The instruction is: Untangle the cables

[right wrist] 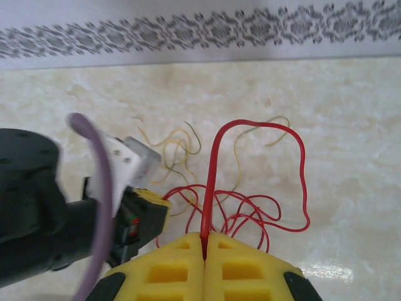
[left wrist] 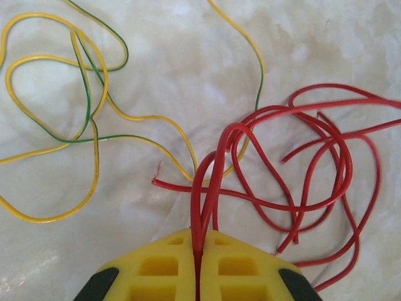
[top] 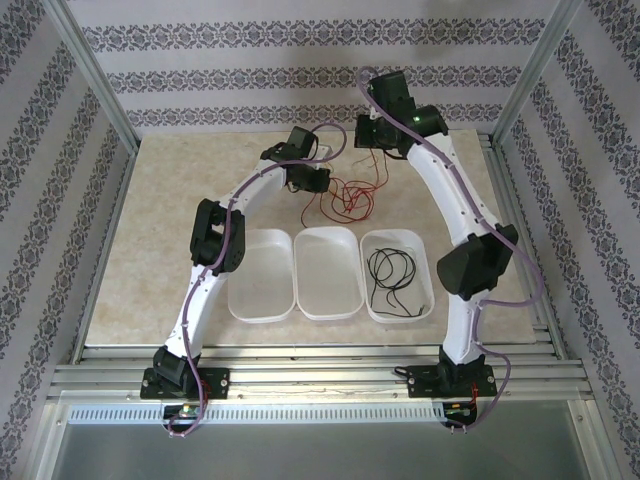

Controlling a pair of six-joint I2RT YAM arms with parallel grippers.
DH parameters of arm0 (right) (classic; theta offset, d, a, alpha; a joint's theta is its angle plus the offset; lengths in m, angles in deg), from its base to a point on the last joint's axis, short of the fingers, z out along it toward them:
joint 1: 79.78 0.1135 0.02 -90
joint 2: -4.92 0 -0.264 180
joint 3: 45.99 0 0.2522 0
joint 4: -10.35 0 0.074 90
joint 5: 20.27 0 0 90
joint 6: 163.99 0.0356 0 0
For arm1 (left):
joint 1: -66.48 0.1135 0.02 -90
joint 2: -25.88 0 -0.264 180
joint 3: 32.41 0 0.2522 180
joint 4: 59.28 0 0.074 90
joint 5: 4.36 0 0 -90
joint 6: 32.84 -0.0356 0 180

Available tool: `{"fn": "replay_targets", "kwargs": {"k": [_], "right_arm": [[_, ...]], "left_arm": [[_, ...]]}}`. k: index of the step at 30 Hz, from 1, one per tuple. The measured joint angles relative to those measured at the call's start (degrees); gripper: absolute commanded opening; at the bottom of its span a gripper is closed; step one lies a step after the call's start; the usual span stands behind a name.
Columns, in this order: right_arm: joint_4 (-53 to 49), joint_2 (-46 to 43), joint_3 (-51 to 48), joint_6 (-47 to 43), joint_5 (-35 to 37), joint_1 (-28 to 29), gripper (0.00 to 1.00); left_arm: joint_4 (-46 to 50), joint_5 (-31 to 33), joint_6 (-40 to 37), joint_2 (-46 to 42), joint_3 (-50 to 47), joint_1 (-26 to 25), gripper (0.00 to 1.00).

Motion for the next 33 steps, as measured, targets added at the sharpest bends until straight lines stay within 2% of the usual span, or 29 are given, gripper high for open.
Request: {"fn": "replay_targets", "kwargs": {"k": [13,20,26,33], "right_arm": [[-1.3,-5.3,9.0,-3.4,2.8,4.4,0.00],[-1.9,-9.6,9.2,-4.3,2.7,7.6,0.00],[-2.6,-16.7,2.4,-4.4,2.4,10.8,0.00],[-3.5,-30.6,-13.4,-1.0,-1.0,13.8,0.00]], "left_arm": [[-0.2,0.3,0.0,0.0,-0.4,0.0,0.00],[-0.4,0.3,0.0,0.0,-0.4,0.0,0.00],[-0.4,0.3,0.0,0.0,-0.5,0.0,0.00],[-0.4,0.3,0.0,0.0,-0.5,0.0,0.00]]}}
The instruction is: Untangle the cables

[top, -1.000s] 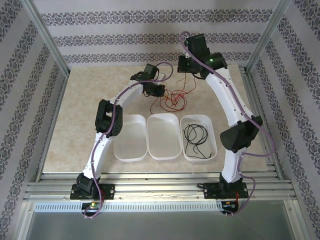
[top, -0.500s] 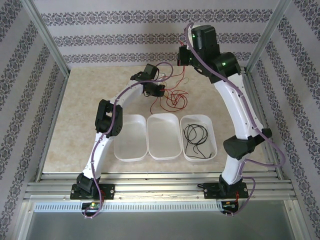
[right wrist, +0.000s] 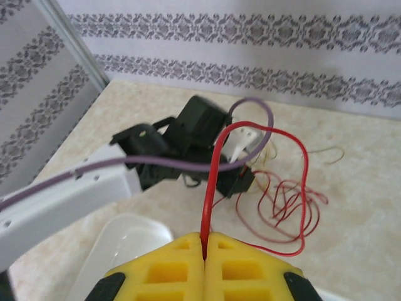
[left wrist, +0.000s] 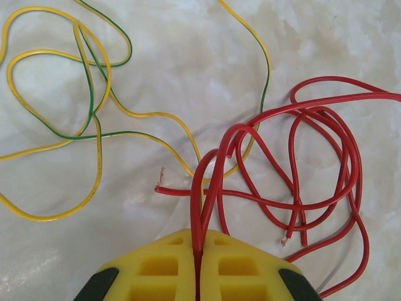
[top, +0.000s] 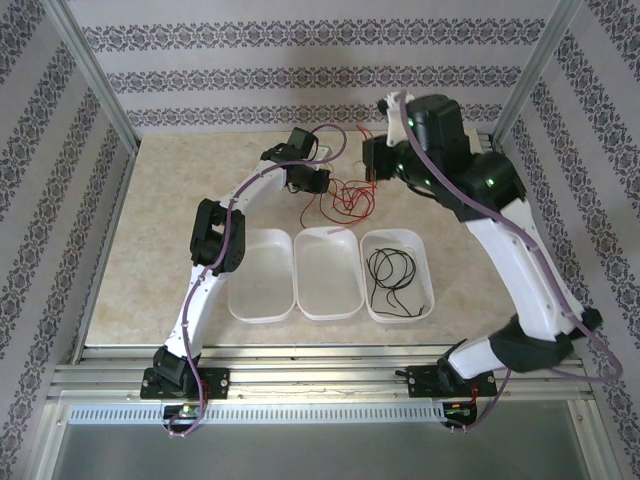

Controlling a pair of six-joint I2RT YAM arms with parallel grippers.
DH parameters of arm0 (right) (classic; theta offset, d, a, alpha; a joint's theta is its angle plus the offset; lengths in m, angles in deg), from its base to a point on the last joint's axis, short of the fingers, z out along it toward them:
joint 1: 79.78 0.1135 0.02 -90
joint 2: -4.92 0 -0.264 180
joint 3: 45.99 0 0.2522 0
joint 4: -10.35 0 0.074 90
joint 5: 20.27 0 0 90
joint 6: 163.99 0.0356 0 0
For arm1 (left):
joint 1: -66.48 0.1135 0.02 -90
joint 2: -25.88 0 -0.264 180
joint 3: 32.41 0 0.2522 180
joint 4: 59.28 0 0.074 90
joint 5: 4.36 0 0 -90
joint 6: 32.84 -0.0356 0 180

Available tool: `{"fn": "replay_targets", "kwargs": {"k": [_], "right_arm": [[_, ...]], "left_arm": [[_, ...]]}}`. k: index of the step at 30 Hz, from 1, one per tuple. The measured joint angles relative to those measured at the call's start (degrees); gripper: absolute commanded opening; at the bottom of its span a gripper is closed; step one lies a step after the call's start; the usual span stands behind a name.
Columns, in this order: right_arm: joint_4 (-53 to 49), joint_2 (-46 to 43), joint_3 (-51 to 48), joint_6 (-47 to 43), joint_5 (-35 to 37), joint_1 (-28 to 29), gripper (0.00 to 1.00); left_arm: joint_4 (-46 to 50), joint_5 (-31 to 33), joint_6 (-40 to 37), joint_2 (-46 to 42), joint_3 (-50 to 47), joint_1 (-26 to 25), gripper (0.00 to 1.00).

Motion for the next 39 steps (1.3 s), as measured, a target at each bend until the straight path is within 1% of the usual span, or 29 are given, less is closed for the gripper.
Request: {"fn": "replay_targets", "kwargs": {"k": [4,8,14,19,24,32,39], "right_arm": [[-0.2,-6.2,-7.5,3.5,-1.6,2.5,0.00],[0.5,-9.2,-14.6,6.5,-4.0,4.8,0.00],[3.6,-8.3,-24.4,10.0,-8.7,5.3,0.00],[6.9,-5.2,-28.5,11.4,-10.8,5.4,0.00],[9.0,-1.7,-30.2,11.7,-10.6,5.4,0.00],[14.0,2.7,-35.8,11.1,-4.1,5.3,0.00],[18.8,6.6,-39.8,10.2,-2.2,5.4,0.00]], "left_arm": [[0.0,0.0,0.0,0.0,0.0,0.0,0.00],[0.0,0.2,0.1,0.0,0.0,0.0,0.00],[-0.9,0.2,0.3,-0.1,-0.8,0.0,0.00],[-1.7,0.2,0.9,-0.2,-2.6,0.0,0.00],[-2.4,0.2,1.4,-0.2,-2.7,0.0,0.00],[-2.6,0.2,1.7,-0.2,-2.7,0.0,0.00],[-2.6,0.2,1.7,-0.2,-2.7,0.0,0.00]]}}
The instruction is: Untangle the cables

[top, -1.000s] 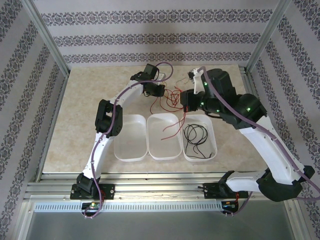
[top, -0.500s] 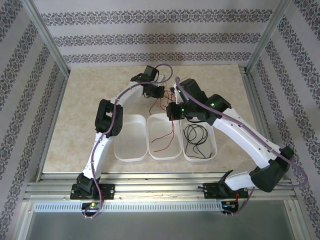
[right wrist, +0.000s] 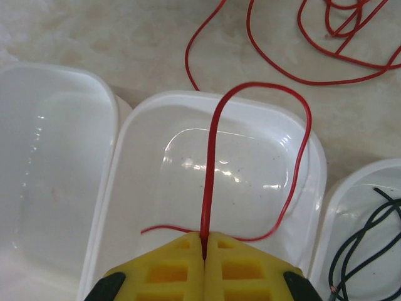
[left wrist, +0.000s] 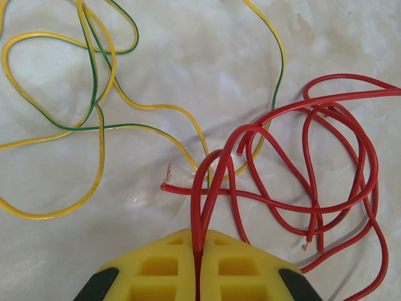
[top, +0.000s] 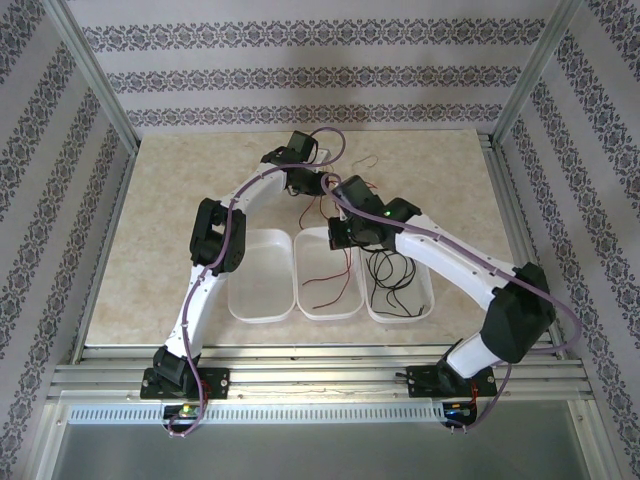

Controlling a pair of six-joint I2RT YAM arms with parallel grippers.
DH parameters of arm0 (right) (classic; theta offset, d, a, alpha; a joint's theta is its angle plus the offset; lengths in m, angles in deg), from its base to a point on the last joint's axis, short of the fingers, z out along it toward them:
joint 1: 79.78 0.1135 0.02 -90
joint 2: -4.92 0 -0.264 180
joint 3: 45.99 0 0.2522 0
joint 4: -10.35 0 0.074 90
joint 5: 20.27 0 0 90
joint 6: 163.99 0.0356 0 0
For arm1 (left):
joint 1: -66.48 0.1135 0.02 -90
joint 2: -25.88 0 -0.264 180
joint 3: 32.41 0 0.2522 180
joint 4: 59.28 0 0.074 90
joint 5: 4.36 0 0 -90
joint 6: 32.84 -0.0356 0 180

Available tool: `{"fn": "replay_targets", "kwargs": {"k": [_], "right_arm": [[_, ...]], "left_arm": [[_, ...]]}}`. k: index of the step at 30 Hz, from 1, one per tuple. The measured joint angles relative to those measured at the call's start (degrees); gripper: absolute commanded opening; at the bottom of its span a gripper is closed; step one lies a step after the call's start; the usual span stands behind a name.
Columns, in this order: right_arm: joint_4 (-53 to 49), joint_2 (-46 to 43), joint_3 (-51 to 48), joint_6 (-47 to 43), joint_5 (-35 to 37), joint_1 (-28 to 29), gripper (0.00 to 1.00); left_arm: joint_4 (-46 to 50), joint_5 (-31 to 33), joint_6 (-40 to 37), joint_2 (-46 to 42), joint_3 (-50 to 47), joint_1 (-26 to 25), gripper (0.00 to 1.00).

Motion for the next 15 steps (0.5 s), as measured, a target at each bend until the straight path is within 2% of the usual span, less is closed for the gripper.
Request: {"fn": "replay_targets", "kwargs": {"k": [15], "right_arm": [[1.3,3.9,-3.2,-0.2,-4.2,7.0,0.00]], "left_arm": [[0.0,0.0,0.0,0.0,0.0,0.0,0.00]]}}
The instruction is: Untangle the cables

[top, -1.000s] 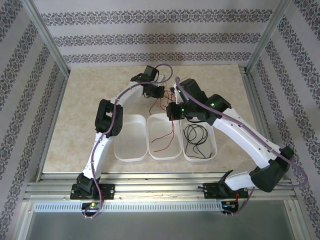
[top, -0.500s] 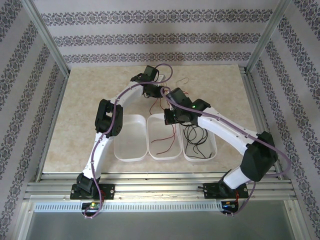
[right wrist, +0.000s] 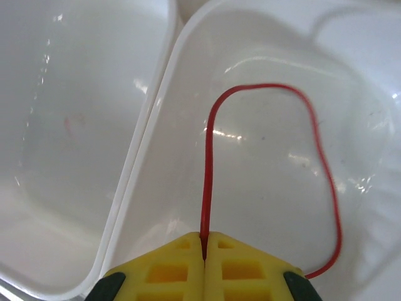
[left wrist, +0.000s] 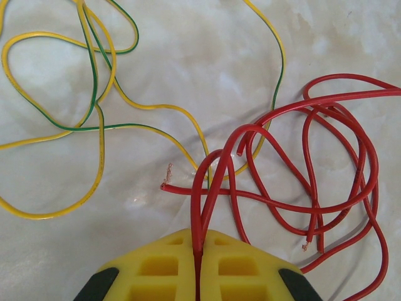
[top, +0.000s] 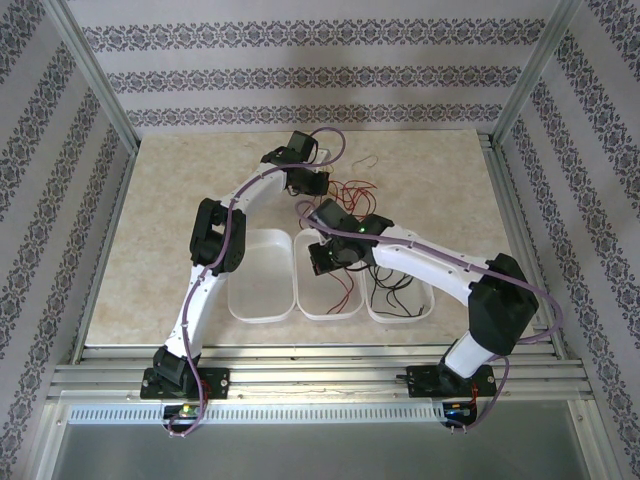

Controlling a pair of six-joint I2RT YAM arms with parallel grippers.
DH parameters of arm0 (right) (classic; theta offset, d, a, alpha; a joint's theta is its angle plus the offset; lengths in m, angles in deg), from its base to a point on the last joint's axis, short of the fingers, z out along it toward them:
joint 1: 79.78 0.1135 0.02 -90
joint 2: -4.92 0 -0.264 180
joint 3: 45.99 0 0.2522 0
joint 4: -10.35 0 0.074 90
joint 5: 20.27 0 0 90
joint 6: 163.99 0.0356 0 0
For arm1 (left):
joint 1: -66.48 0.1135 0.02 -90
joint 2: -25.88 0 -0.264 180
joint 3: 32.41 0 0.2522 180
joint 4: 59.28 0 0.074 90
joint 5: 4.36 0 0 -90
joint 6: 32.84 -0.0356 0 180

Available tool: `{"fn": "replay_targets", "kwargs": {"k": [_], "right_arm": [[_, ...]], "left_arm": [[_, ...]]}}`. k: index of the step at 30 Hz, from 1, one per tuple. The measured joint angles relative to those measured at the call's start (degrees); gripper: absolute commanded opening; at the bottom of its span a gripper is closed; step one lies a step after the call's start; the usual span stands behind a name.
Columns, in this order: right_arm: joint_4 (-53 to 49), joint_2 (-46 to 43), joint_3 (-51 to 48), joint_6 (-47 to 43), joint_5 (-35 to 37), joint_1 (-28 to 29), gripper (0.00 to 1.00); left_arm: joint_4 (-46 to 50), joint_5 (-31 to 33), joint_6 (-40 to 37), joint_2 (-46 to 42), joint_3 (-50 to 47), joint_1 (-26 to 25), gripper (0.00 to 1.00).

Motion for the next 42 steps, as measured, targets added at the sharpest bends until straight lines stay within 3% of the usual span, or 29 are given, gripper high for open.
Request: {"fn": "replay_targets", "kwargs": {"k": [9,17,23,33,42], "right_arm": [[-0.2,4.5,-1.2,0.0,-0.5,0.0,0.00],[0.2,7.6,-1.2,-0.6,-0.8,0.0,0.34],[-0.2,4.7,-1.2,-1.1,-0.7,-0.8,0.46],[0.1,-8.5,-1.3,-0.8,-0.4,-8.2,0.50],[0.5,-12.5,-2.0,1.4,2.6,-19.7,0.50]], "left_arm": [[0.0,0.0,0.0,0.0,0.0,0.0,0.00],[0.0,0.9,0.0,-0.7,-0.7,0.0,0.00],[0.0,0.9,0.0,-0.7,-0.9,0.0,0.00],[0.0,0.9,0.0,-1.0,-0.9,0.0,0.00],[-0.5,0.8,0.0,-2.7,-2.0,0.0,0.00]]}}
